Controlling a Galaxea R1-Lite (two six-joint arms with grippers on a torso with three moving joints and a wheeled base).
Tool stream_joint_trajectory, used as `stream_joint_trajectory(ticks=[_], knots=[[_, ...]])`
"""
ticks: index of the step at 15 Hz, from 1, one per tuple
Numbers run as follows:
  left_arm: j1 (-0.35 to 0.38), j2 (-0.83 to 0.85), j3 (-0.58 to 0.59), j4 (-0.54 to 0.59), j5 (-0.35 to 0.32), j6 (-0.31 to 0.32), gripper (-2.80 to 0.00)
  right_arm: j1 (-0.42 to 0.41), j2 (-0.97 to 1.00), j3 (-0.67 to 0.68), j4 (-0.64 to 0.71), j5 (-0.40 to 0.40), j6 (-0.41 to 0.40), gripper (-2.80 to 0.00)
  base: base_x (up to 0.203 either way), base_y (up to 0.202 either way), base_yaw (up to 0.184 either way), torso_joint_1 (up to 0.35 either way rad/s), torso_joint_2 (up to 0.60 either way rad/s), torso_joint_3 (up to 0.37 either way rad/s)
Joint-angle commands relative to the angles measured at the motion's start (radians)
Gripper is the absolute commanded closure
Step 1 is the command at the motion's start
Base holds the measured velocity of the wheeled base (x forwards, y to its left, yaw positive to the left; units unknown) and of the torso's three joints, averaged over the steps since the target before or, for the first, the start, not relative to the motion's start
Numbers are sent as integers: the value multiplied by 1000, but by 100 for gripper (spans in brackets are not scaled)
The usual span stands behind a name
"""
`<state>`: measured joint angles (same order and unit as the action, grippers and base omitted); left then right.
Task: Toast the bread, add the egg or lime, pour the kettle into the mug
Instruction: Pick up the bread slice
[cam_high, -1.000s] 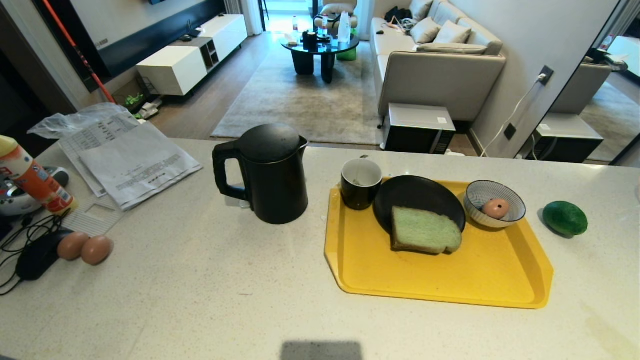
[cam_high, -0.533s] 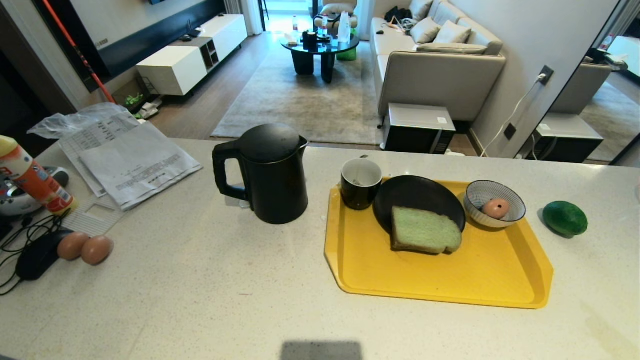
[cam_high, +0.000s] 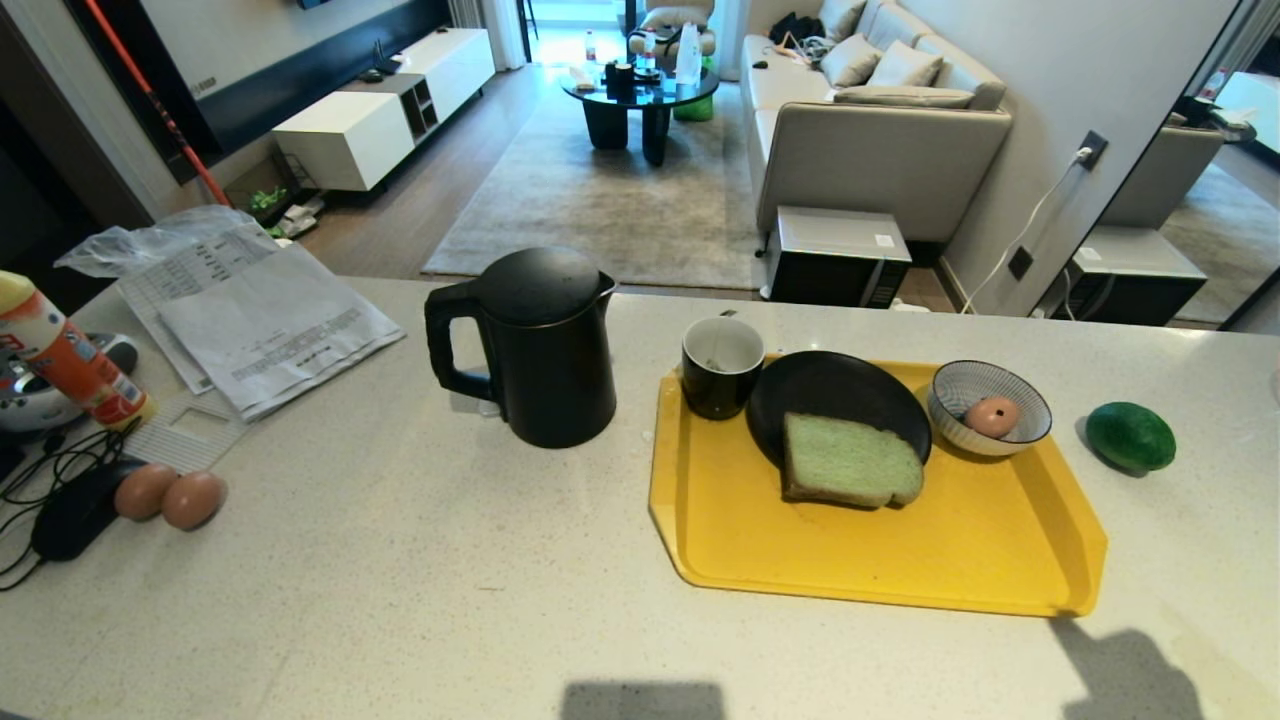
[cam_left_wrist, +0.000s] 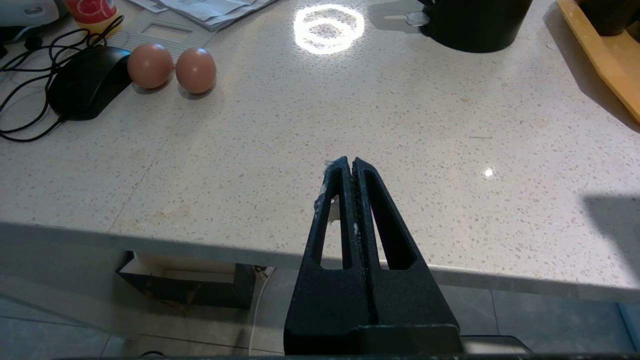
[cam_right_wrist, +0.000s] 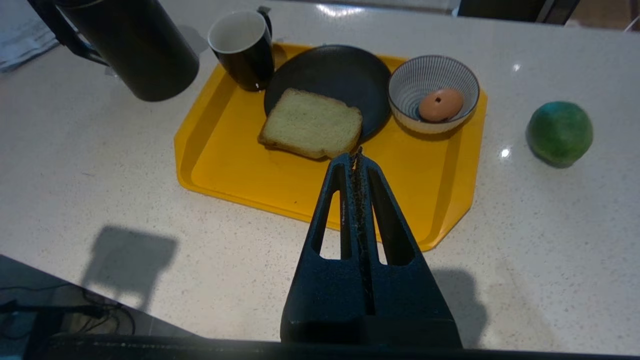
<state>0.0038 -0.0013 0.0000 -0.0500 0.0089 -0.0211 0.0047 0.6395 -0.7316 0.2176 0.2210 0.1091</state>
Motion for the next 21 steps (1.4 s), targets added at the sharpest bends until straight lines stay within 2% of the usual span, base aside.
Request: stream_joint_trajectory(ticks=[1, 2, 4, 6, 9, 12, 13, 15, 18, 21], knots=[[0, -2, 15, -1, 0, 0, 0, 1, 188, -27, 12, 36, 69, 0, 0, 0, 0, 0, 0, 0], [-1, -2, 15, -1, 0, 0, 0, 1, 241, -40, 37, 82, 122, 0, 0, 0, 0, 0, 0, 0], [-1, -2, 15, -1, 0, 0, 0, 1, 339, -95, 151, 227, 218, 0, 0, 0, 0, 0, 0, 0], [1, -2, 15, -1, 0, 0, 0, 1, 408, -118, 197, 312, 311, 0, 0, 0, 0, 0, 0, 0], [-1, -2, 15, -1, 0, 0, 0, 1, 503, -123, 194, 336, 420, 0, 0, 0, 0, 0, 0, 0], [-1, -2, 15, -1, 0, 0, 0, 1, 579, -115, 125, 338, 454, 0, 0, 0, 0, 0, 0, 0], [1, -2, 15, -1, 2, 0, 0, 1, 605, -117, 104, 338, 455, -280, 0, 0, 0, 0, 0, 0], [0, -2, 15, -1, 0, 0, 0, 1, 644, -116, 71, 337, 458, -280, 0, 0, 0, 0, 0, 0], [0, -2, 15, -1, 0, 0, 0, -3, 678, -105, -17, 339, 534, -280, 0, 0, 0, 0, 0, 0], [0, -2, 15, -1, 0, 0, 0, -19, 694, -103, -53, 334, 553, -280, 0, 0, 0, 0, 0, 0]])
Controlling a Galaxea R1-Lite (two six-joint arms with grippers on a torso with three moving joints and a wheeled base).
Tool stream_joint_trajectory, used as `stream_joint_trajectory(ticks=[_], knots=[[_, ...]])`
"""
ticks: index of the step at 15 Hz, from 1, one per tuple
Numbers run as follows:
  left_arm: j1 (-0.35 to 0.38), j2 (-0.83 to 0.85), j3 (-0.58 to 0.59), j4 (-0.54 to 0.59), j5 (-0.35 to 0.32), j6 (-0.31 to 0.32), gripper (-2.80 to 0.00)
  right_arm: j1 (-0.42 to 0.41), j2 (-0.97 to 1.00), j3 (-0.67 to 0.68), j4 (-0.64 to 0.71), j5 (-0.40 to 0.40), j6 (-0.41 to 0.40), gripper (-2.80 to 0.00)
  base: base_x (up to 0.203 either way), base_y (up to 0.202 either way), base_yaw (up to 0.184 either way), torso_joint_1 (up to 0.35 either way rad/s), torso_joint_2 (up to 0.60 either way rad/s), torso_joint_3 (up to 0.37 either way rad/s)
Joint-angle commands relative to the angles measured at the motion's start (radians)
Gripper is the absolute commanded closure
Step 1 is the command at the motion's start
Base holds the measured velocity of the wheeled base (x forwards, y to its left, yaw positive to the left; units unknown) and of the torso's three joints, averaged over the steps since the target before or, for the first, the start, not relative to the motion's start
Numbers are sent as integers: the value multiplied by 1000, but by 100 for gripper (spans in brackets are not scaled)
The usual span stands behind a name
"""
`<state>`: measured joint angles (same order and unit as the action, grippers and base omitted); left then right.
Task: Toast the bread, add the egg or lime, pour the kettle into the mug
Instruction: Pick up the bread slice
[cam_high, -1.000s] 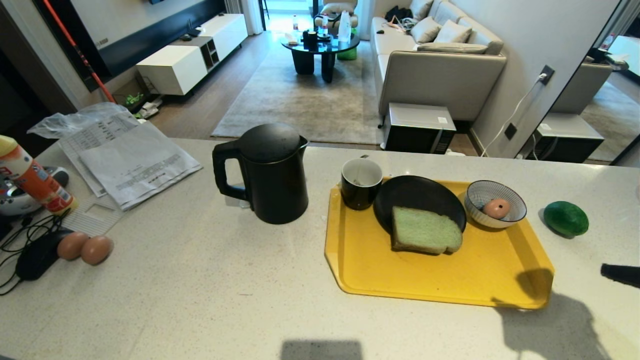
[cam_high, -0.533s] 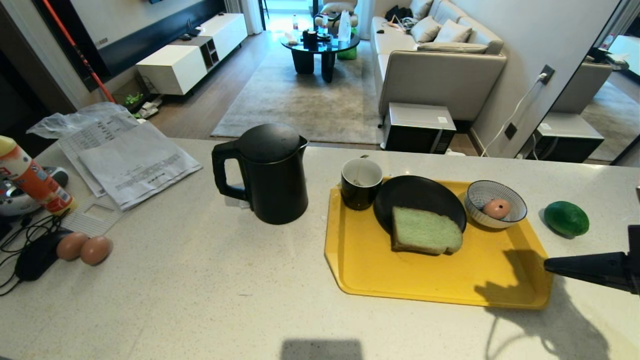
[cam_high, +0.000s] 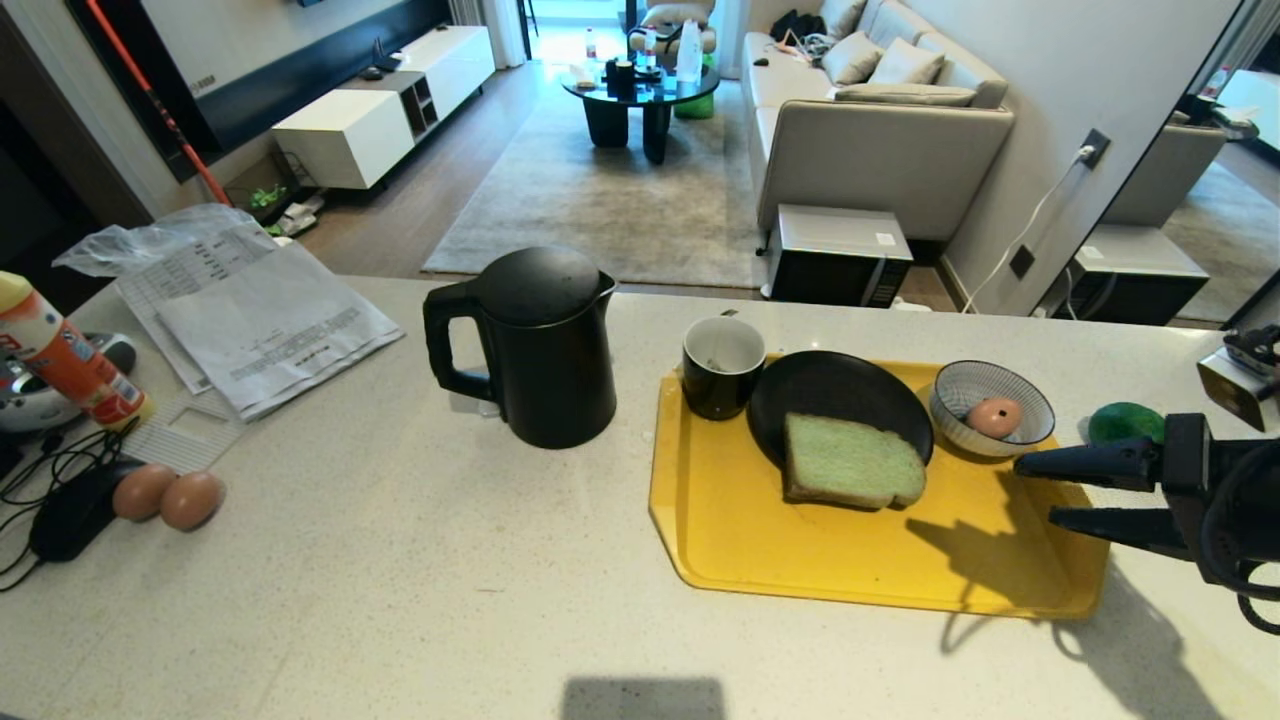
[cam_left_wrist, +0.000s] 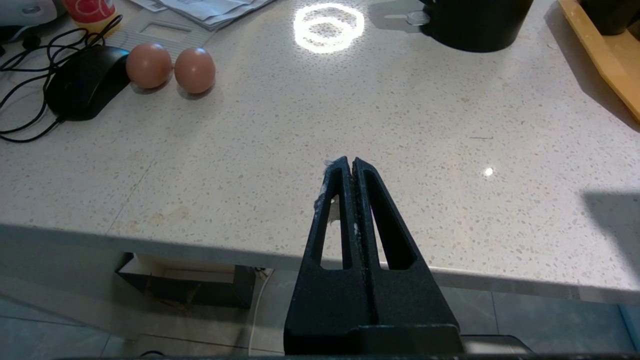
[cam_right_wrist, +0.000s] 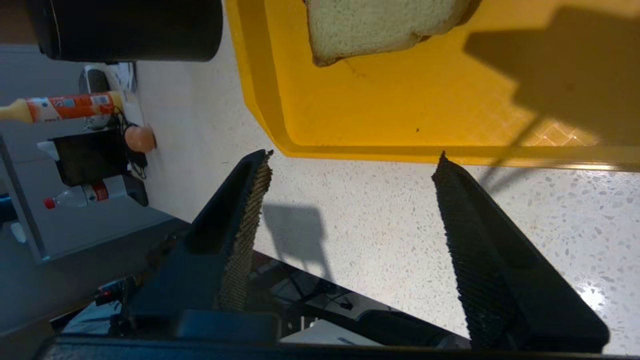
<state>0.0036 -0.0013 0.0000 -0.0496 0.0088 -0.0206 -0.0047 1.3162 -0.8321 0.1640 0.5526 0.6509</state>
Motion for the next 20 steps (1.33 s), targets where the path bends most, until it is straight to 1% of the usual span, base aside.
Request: stream_joint_trajectory(ticks=[1, 2, 4, 5, 7, 9, 10, 18, 20], knots=[[1, -2, 15, -1, 2, -1, 0, -16, 28, -8, -1, 1, 35, -280, 0, 0, 0, 0, 0, 0], [1, -2, 15, -1, 0, -1, 0, -21, 38, -10, -4, -3, 57, -280, 0, 0, 0, 0, 0, 0], [1, -2, 15, -1, 0, -1, 0, -37, 54, 12, -57, -3, 86, -280, 0, 0, 0, 0, 0, 0], [-1, -2, 15, -1, 0, -1, 0, -37, 62, 30, -82, -3, 89, -280, 0, 0, 0, 0, 0, 0], [1, -2, 15, -1, 0, -1, 0, -35, 84, 65, -132, -3, 83, -280, 0, 0, 0, 0, 0, 0], [1, -2, 15, -1, 0, -1, 0, -34, 104, 109, -198, -2, 34, -280, 0, 0, 0, 0, 0, 0], [0, -2, 15, -1, 0, -1, 0, -35, 123, 114, -221, -2, 25, -280, 0, 0, 0, 0, 0, 0], [-1, -2, 15, -1, 0, -1, 0, -31, 191, 103, -237, 4, 24, -280, 0, 0, 0, 0, 0, 0], [0, -2, 15, -1, 0, -1, 0, -12, 211, 103, -264, 3, 23, -280, 0, 0, 0, 0, 0, 0]])
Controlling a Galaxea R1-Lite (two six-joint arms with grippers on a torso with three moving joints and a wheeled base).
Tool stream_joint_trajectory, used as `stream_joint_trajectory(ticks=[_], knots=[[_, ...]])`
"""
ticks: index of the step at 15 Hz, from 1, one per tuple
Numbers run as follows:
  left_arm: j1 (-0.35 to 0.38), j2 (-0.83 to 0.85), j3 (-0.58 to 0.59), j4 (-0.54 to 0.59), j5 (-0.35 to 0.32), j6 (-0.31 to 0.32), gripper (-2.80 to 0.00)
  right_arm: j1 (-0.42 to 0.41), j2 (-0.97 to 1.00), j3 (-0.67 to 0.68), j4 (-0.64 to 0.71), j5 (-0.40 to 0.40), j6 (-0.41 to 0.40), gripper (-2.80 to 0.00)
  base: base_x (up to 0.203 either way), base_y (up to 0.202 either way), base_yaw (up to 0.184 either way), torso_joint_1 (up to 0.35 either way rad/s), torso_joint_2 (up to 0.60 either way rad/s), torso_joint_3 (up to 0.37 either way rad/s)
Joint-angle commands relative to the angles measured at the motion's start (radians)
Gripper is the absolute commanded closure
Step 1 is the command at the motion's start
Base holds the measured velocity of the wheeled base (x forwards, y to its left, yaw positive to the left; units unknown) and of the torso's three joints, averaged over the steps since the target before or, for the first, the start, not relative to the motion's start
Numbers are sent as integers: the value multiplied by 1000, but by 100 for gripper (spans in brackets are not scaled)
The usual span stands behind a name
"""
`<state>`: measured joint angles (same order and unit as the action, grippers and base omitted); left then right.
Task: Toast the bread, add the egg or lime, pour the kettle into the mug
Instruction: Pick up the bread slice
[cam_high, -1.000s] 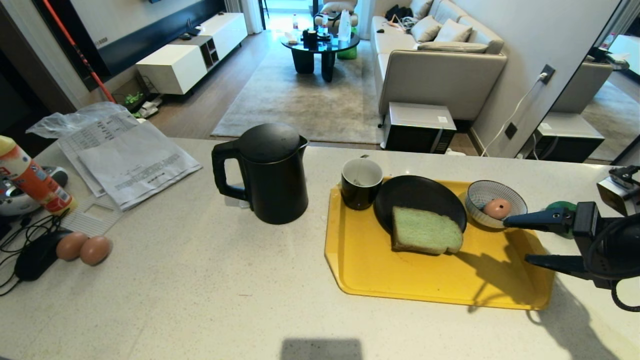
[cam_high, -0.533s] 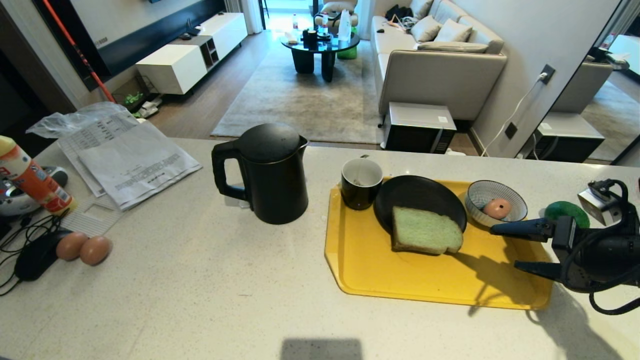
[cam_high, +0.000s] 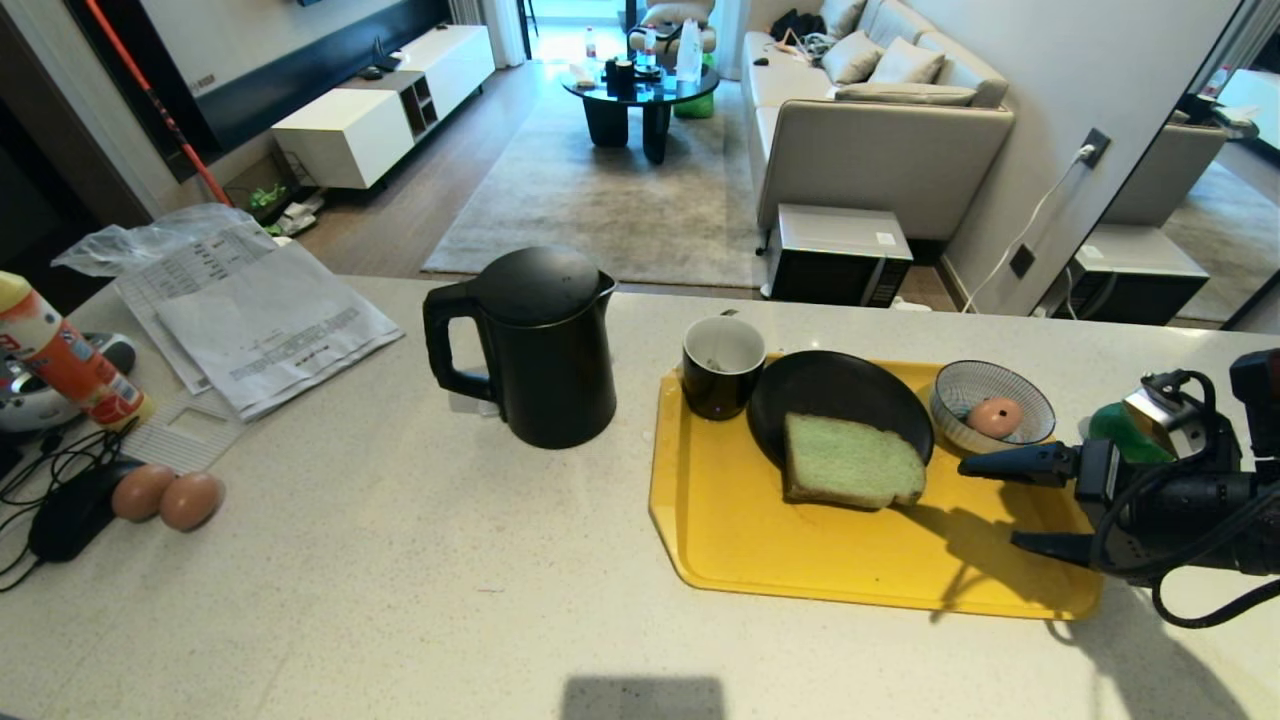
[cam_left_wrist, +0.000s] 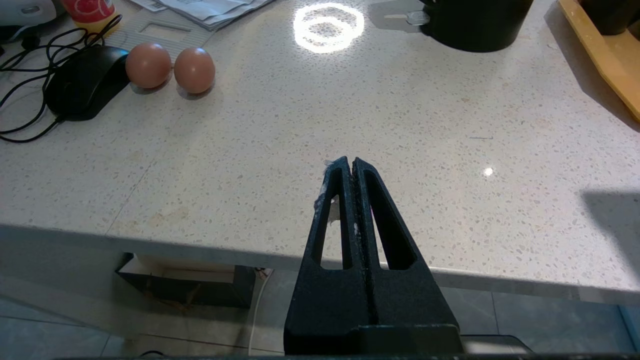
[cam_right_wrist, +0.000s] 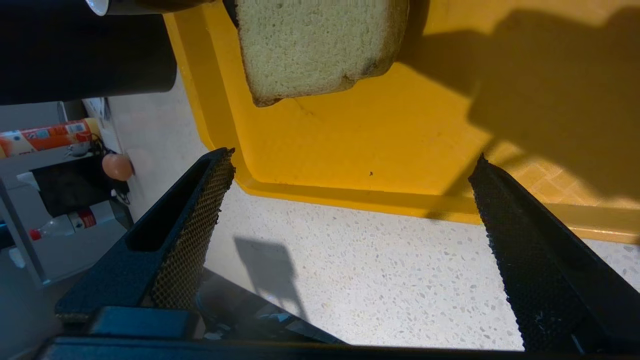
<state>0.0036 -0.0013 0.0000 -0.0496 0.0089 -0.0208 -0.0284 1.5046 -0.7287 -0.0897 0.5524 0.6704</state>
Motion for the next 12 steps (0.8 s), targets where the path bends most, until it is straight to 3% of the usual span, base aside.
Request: stream_joint_trajectory(ticks=[1, 12], knots=[[1, -2, 15, -1, 0, -1, 0, 17, 34, -1, -24, 3, 2, -280, 0, 0, 0, 0, 0, 0], [1, -2, 15, -1, 0, -1, 0, 32, 197, -82, -45, 39, -1, -280, 0, 0, 0, 0, 0, 0]])
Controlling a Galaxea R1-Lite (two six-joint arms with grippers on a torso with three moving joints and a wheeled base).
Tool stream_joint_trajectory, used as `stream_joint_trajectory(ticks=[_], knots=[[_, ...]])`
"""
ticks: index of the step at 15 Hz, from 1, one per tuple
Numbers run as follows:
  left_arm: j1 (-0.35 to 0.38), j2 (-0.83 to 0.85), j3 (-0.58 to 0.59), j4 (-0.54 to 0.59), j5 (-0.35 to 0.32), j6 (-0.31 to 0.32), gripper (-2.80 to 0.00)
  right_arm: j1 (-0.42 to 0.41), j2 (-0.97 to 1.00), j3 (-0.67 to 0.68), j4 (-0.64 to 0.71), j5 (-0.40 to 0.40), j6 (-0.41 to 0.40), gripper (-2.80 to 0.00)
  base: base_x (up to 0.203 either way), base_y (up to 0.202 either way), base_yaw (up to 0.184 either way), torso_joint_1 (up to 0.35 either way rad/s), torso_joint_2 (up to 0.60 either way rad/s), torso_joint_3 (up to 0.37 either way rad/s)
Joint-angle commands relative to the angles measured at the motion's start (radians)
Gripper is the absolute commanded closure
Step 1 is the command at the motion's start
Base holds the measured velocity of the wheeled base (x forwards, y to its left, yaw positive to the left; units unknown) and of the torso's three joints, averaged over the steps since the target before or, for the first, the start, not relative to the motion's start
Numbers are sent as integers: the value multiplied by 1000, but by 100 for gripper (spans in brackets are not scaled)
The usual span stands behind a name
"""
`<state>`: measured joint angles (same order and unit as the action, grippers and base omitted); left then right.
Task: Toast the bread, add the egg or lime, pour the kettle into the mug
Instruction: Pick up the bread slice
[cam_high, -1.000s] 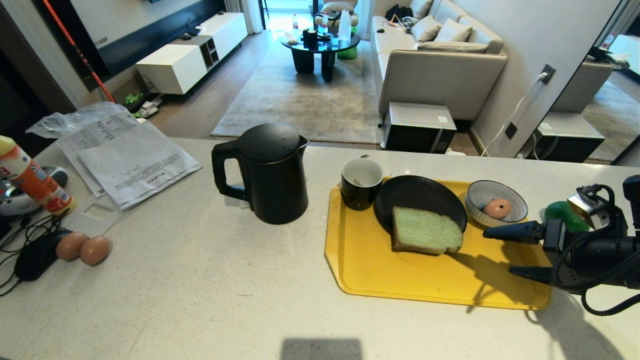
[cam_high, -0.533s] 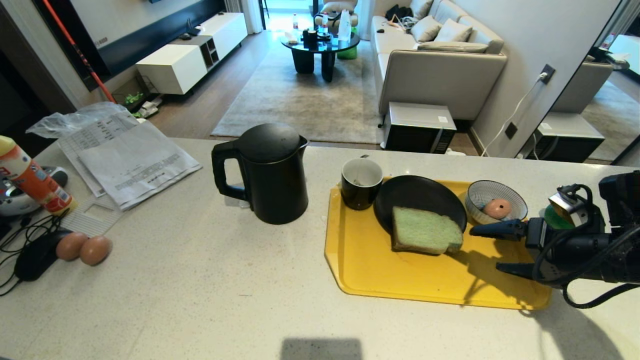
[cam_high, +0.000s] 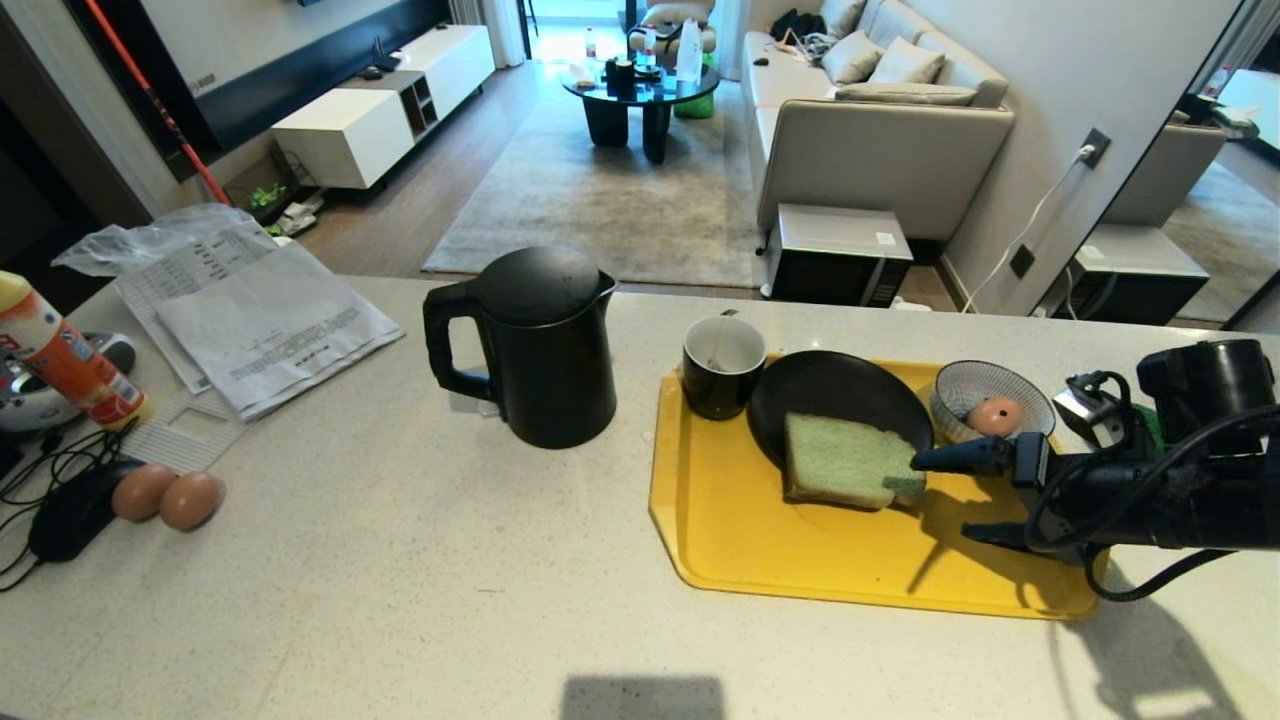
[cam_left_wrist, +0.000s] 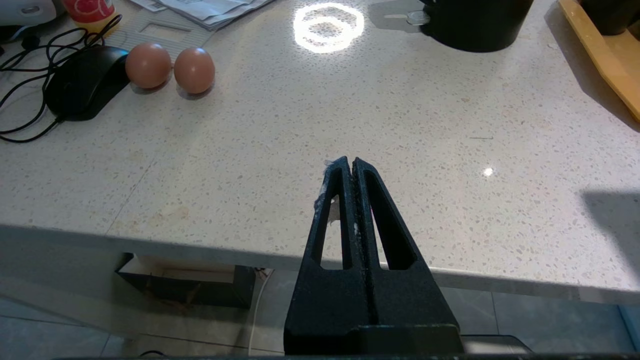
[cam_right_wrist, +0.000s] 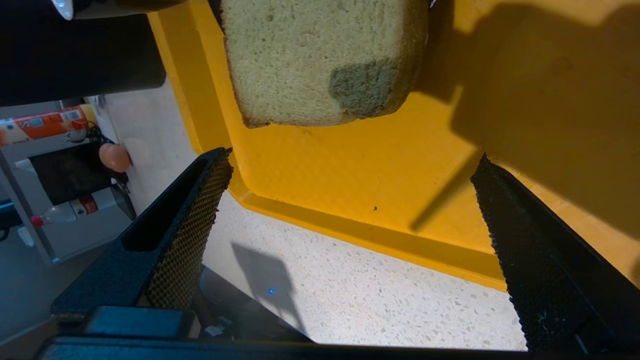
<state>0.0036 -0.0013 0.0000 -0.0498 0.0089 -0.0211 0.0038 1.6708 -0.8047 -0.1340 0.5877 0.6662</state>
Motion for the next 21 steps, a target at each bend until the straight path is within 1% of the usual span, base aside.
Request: stream_joint_trajectory(ticks=[1, 6, 8, 11, 21], knots=[[1, -2, 15, -1, 0, 0, 0, 0, 39, -10, -1, 4, 3, -280, 0, 0, 0, 0, 0, 0], [1, -2, 15, -1, 0, 0, 0, 1, 67, -27, -1, 9, 6, -280, 0, 0, 0, 0, 0, 0], [1, -2, 15, -1, 0, 0, 0, 0, 72, -38, 1, 45, 13, -280, 0, 0, 0, 0, 0, 0], [1, -2, 15, -1, 0, 0, 0, 0, 83, -61, 3, 60, 16, -280, 0, 0, 0, 0, 0, 0], [-1, -2, 15, -1, 0, 0, 0, -1, 116, -98, 4, 73, 18, -280, 0, 0, 0, 0, 0, 0]])
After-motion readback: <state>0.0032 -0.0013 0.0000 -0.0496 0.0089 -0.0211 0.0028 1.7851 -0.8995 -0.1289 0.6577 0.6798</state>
